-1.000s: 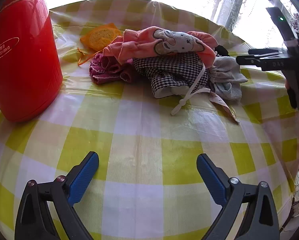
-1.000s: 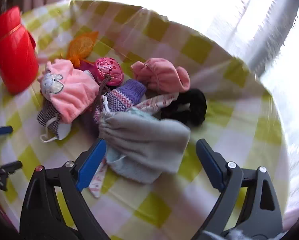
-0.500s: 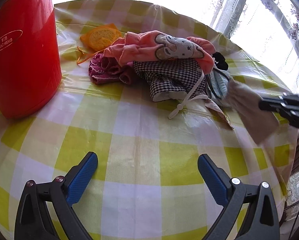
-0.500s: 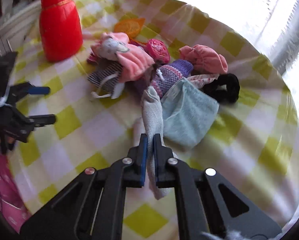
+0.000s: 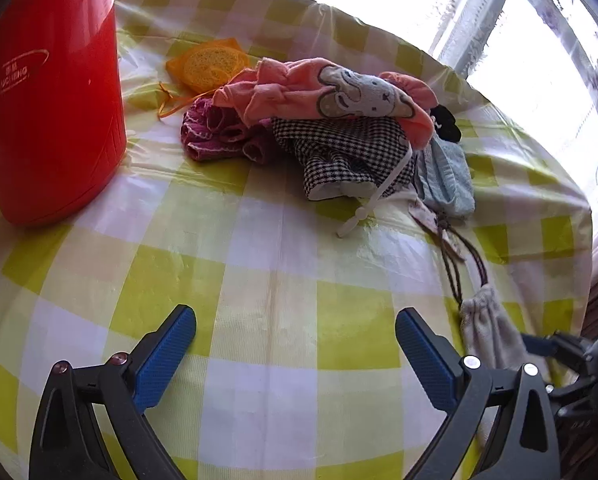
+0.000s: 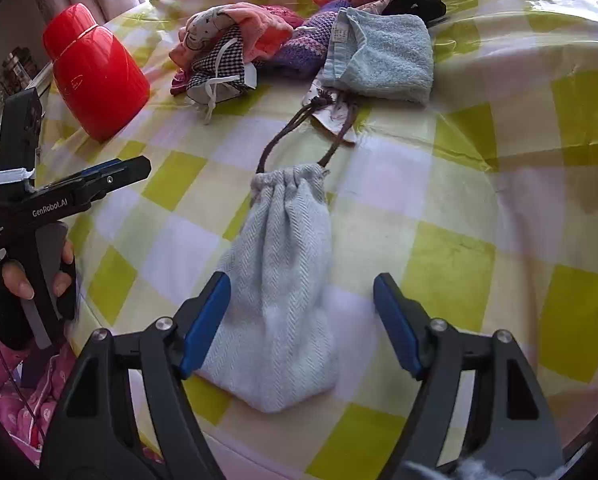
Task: Organize soft objects
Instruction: 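Grasp the pink bunny hat with the left tool and lift it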
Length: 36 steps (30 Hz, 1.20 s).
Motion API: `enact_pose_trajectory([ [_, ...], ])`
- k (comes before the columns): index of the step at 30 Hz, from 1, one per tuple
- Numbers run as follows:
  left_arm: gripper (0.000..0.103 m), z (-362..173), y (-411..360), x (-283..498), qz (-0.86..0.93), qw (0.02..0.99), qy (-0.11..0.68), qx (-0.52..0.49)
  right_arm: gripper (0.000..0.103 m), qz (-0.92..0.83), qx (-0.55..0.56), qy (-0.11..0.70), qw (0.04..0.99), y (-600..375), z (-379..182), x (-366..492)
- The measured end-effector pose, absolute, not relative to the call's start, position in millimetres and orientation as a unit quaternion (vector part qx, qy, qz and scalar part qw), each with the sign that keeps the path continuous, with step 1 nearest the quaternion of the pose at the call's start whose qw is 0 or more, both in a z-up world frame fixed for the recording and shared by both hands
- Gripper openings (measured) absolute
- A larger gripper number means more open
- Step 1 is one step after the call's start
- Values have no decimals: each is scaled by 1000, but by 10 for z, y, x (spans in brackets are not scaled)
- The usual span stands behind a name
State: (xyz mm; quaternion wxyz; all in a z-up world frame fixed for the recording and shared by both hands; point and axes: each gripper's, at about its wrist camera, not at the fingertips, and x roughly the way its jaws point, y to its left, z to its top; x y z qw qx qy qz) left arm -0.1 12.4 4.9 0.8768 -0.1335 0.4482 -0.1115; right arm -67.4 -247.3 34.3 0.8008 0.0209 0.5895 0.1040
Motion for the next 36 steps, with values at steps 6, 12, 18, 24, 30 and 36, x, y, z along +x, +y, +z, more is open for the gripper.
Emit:
enact_pose_trajectory([
  [6,101,310,197,542,-87,844,443,-288,82,79,-18,563,822,-2209,289,-818],
  [12,101,603,51,1099,-41,856,410,-312,85,66,-47,532,843,-2153,266,-949],
  [18,11,547,-34,1273,-60,838,454,-298,84,65,-48,528,845,-2138,219,-917],
  [24,11,1772,73,560,-188,916,258,-243,84,62,-49,527,847,-2119,212,-919],
  [30,19,1828,123,456,-207,905,331,-170,84,59,-48,526,847,-2119,213,-917],
  [36,50,1151,287,283,-153,893,392,-160,84,58,-48,526,847,-2119,219,-922],
])
